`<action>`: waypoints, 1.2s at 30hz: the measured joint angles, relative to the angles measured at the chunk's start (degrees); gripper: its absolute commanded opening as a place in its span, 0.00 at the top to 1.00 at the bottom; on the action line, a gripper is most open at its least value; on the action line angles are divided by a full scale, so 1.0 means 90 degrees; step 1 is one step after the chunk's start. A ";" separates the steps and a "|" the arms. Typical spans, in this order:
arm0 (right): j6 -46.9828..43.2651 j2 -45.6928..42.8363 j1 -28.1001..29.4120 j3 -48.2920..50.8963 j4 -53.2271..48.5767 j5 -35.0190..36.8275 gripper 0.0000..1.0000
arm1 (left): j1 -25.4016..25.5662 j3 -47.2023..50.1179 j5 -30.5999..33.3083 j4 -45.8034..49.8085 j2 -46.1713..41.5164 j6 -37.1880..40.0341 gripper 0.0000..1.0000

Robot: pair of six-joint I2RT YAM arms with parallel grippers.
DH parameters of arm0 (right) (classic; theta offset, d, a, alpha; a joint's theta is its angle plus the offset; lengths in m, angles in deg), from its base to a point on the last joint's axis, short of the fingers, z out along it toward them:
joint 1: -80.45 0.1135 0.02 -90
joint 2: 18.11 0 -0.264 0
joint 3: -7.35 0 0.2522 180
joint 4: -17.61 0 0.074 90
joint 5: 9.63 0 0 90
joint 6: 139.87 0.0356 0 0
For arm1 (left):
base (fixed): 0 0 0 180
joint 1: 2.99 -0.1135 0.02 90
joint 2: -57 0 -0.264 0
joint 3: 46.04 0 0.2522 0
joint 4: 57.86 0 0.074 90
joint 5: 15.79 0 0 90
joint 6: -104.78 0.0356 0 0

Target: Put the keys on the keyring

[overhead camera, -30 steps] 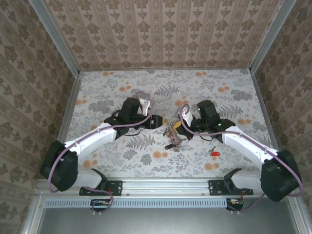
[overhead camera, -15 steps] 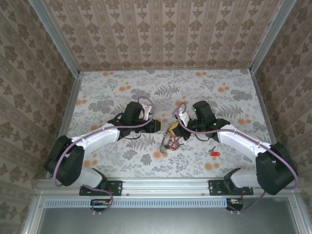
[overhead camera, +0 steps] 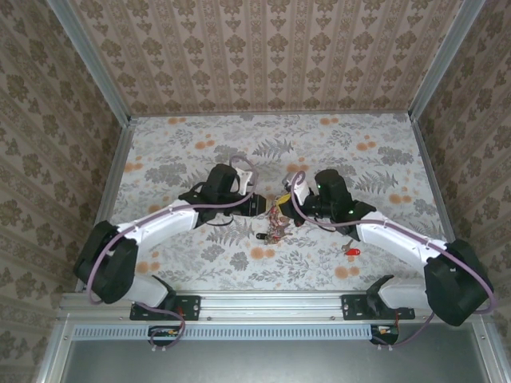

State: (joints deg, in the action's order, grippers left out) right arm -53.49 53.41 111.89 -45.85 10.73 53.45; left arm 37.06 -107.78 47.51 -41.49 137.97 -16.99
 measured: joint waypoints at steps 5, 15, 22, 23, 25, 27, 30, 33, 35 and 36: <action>-0.0117 -0.0185 -0.0044 0.0138 0.0085 -0.0148 1.00 | 0.0000 0.0053 0.0372 0.0027 -0.0529 0.0126 0.63; -0.1671 -0.0185 -0.0393 0.0177 0.0085 -0.1656 1.00 | 0.0000 0.1615 0.0032 -0.1632 -0.1897 0.2324 0.60; -0.2888 -0.0136 -0.0425 0.0175 0.0063 -0.2348 1.00 | -0.0036 0.1819 -0.0461 -0.2004 -0.1979 0.3721 0.61; -0.3007 -0.0131 -0.0425 0.0175 0.0044 -0.2392 1.00 | -0.0036 0.1812 -0.0576 -0.2025 -0.1953 0.3871 0.60; -0.3305 -0.0102 -0.0425 0.0170 -0.0063 -0.2455 1.00 | -0.0041 0.1800 -0.0816 -0.2076 -0.1853 0.4214 0.61; -0.3536 -0.0051 -0.0427 0.0134 -0.0223 -0.2528 1.00 | -0.0039 0.1775 -0.0935 -0.2076 -0.1741 0.4466 0.61; -0.3764 0.0061 -0.0444 0.0044 -0.0367 -0.2669 1.00 | -0.0036 0.1756 -0.1018 -0.2079 -0.1627 0.4809 0.61; -0.3888 0.0136 -0.0486 -0.0007 -0.0408 -0.2805 1.00 | -0.0029 0.1727 -0.1044 -0.2079 -0.1579 0.5073 0.61; -0.3927 0.0175 -0.0515 -0.0012 -0.0410 -0.2880 1.00 | 0.0002 0.1695 -0.1061 -0.2055 -0.1571 0.5238 0.61; -0.3942 0.0189 -0.0527 -0.0015 -0.0413 -0.2902 1.00 | 0.0024 0.1673 -0.1071 -0.2052 -0.1564 0.5306 0.61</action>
State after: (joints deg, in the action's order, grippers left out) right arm -88.96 55.12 107.15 -45.98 7.01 27.33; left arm 37.28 -92.72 37.87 -59.96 123.90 30.77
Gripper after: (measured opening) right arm 0.067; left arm 0.389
